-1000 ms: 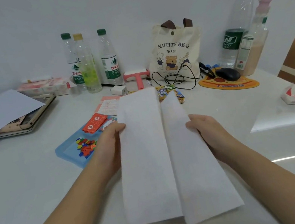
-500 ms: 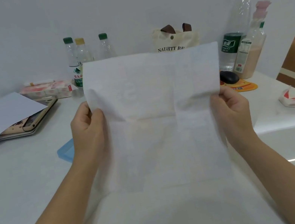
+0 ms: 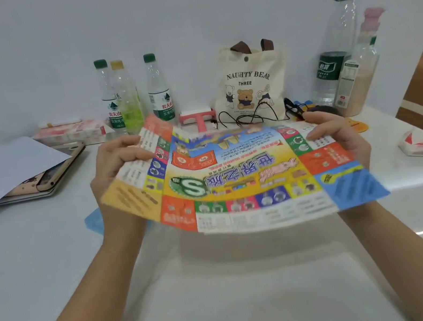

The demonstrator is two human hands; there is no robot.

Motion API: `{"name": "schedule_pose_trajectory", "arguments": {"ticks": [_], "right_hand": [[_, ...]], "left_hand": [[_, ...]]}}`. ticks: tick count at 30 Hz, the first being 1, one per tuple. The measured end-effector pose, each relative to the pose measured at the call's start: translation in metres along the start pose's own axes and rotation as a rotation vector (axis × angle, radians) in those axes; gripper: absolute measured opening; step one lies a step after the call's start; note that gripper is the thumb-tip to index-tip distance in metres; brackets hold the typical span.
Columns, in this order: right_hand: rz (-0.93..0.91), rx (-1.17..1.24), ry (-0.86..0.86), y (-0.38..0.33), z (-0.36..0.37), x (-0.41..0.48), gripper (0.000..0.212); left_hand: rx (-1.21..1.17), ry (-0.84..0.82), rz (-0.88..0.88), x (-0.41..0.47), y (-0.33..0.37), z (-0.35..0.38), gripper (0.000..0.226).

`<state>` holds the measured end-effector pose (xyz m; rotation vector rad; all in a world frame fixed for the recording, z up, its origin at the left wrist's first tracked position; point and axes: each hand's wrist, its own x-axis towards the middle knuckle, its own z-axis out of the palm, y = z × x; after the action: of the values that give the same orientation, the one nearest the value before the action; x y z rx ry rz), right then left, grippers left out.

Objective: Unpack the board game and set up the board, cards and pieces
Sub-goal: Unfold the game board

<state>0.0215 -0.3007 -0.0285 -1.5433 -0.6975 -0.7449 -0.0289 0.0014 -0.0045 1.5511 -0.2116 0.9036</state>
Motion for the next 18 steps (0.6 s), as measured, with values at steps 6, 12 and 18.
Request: {"name": "schedule_pose_trajectory", "arguments": {"ticks": [6, 12, 18], "right_hand": [[0.112, 0.018, 0.080, 0.010, 0.010, -0.011, 0.043], [0.063, -0.049, 0.012, 0.016, 0.004, -0.009, 0.033], [0.173, 0.040, 0.019, 0.007, 0.007, -0.015, 0.021]], "left_hand": [[0.072, 0.006, 0.019, -0.011, -0.032, -0.008, 0.019], [-0.140, -0.011, -0.162, -0.017, -0.027, -0.009, 0.019], [-0.171, 0.016, -0.247, -0.018, -0.023, -0.008, 0.017]]}}
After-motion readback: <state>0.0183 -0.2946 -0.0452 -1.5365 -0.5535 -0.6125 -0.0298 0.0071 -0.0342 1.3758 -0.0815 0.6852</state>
